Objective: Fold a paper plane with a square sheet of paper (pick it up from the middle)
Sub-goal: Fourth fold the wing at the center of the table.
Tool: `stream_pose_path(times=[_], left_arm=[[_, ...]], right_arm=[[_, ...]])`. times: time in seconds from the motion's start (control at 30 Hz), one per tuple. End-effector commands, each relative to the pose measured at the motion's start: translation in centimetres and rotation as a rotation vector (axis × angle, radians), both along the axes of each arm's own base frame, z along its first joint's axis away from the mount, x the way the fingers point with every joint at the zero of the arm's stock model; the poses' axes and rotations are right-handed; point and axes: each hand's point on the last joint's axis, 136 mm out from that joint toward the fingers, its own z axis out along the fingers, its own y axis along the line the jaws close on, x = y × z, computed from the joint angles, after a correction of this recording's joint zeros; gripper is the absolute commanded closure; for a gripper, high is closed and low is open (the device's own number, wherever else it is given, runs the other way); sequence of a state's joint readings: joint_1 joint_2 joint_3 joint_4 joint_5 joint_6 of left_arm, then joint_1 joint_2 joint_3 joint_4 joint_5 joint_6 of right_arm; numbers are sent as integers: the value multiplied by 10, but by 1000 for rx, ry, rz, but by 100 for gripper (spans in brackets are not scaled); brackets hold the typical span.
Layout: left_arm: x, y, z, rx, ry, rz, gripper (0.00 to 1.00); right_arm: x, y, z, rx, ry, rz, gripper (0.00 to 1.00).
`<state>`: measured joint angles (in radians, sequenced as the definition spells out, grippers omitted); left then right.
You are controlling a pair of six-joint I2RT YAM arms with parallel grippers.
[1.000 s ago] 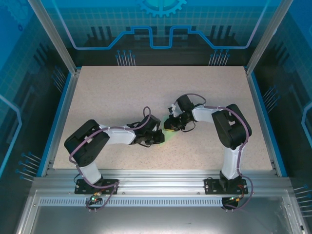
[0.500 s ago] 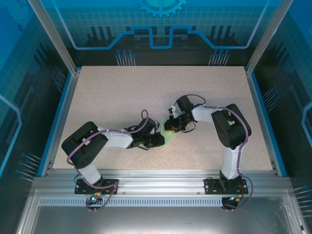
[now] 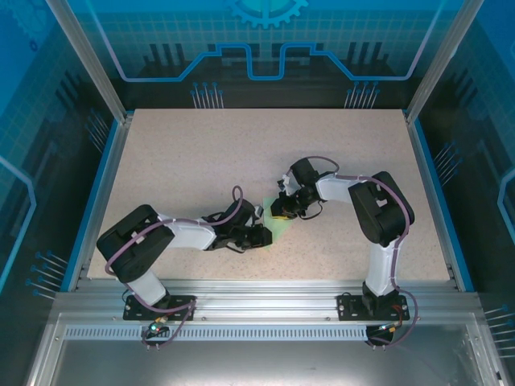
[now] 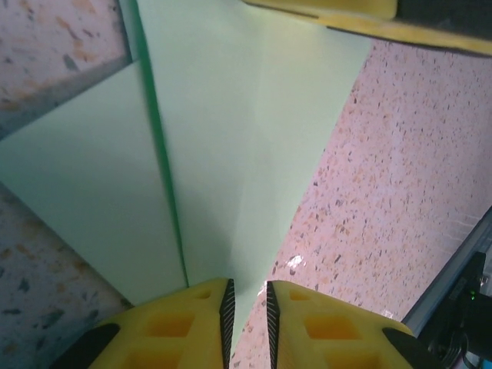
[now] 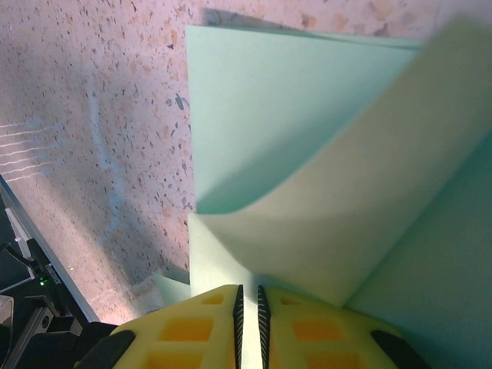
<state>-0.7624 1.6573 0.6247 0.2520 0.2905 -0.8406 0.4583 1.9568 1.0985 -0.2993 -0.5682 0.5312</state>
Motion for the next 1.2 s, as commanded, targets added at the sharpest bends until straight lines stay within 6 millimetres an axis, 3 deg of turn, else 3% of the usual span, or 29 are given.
stream_pose_path(times=[0.0, 0.2, 0.33, 0.6, 0.9, 1.0, 1.17], left_arm=[[-27, 5, -4, 3, 72, -42, 76], [-17, 4, 14, -26, -10, -26, 71], [-12, 0, 16, -37, -24, -24, 70], [-20, 2, -10, -31, 63, -2, 73], [-51, 7, -35, 0, 174, -38, 76], [-49, 14, -26, 19, 144, -20, 74], [-30, 25, 10, 59, 12, 25, 75]], right_arm=[[-6, -6, -14, -44, 11, 8, 85], [-8, -7, -15, -44, 13, 8, 85], [-9, -8, -16, -44, 15, 9, 85], [-11, -9, -17, -48, 17, 7, 85], [-11, -10, -18, -53, 17, 6, 85], [-11, -11, -18, -59, 14, 6, 85], [-9, -10, -15, -58, 8, 6, 85]])
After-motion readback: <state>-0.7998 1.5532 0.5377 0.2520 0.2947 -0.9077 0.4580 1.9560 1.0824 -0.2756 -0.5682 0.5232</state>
